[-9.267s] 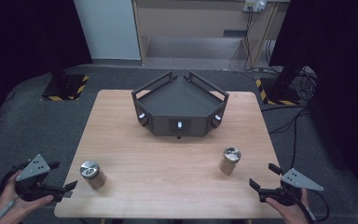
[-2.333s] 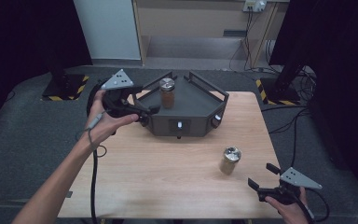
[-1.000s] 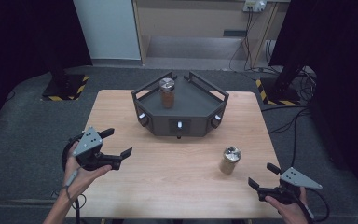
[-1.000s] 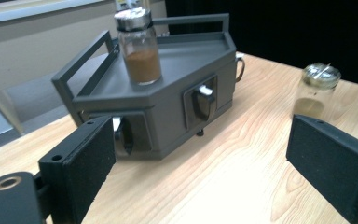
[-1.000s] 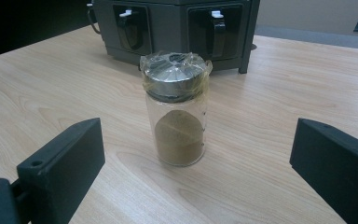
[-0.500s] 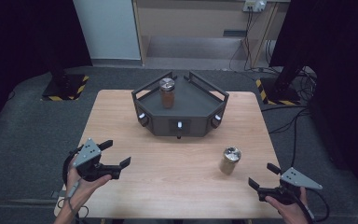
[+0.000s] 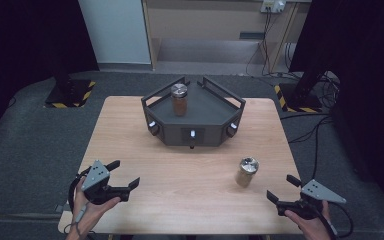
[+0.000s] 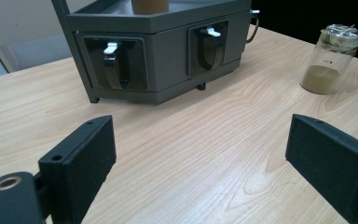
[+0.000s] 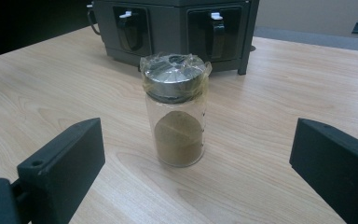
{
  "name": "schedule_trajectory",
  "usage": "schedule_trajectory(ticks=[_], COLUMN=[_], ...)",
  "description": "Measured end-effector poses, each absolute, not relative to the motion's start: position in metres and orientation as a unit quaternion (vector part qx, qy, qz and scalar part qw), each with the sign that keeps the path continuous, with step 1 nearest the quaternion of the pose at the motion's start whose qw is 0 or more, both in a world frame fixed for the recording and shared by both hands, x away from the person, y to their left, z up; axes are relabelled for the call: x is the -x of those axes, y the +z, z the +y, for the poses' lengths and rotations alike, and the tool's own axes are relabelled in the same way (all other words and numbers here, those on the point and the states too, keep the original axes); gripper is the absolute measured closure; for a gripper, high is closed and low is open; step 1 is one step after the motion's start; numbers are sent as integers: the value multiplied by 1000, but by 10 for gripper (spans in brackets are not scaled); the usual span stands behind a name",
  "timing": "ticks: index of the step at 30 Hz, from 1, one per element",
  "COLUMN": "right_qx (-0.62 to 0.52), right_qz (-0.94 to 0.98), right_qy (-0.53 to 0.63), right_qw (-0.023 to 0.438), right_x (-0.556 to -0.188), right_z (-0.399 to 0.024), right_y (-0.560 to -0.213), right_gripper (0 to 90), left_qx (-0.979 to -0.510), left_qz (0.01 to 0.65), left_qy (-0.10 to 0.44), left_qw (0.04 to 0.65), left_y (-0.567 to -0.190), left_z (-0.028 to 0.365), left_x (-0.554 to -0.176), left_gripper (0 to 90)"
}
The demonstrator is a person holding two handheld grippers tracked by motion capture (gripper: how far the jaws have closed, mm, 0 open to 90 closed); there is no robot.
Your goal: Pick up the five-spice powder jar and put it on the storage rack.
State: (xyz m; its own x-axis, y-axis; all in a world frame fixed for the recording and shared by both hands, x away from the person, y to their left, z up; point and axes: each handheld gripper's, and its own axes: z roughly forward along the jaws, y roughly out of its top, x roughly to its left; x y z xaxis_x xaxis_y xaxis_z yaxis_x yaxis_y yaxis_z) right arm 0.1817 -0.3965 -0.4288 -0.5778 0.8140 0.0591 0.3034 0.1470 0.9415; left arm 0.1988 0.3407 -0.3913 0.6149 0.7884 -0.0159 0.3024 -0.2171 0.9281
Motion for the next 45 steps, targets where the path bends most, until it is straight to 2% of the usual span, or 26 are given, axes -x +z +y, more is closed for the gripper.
schedule_trajectory(ticks=[25, 34, 45], right_qx=[-391, -391, -402], right_qz=[715, 714, 709], right_qy=[523, 525, 522], right_qw=[247, 249, 253], right_x=[-177, -173, -164], right_z=[-397, -399, -402], right_y=[-429, -429, -430], right_gripper=[36, 34, 34], left_qx=[-744, -747, -748], left_qz=[397, 393, 386], left_qy=[216, 199, 205], left_qw=[492, 498, 499], left_y=[-409, -411, -411], left_z=[367, 379, 376], left_x=[-175, -186, -195], left_gripper=[70, 60, 11])
